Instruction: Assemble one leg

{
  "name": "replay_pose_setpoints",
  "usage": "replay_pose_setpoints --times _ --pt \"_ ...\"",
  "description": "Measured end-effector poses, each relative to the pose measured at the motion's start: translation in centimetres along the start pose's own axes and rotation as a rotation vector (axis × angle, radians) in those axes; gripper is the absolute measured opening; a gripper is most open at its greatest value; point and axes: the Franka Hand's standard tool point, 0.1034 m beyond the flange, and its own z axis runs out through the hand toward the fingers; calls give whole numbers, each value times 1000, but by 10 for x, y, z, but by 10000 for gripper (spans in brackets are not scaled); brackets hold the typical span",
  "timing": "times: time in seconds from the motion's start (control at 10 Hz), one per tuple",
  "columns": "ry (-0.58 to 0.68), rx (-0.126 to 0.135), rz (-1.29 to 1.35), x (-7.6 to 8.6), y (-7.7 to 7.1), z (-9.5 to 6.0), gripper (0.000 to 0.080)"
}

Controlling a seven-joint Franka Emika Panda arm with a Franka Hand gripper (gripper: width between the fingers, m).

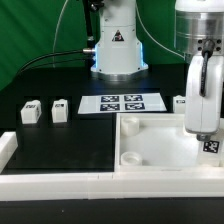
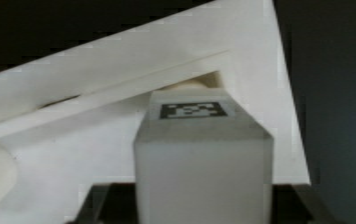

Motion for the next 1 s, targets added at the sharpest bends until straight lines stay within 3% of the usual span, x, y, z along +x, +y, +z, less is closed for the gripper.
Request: replay_pose_setpoints --times 0.4,0.6,1.0 --pt "4 4 -39 0 1 0 294" --pt "4 4 -43 0 1 0 578" --pt "4 4 -44 0 1 0 645"
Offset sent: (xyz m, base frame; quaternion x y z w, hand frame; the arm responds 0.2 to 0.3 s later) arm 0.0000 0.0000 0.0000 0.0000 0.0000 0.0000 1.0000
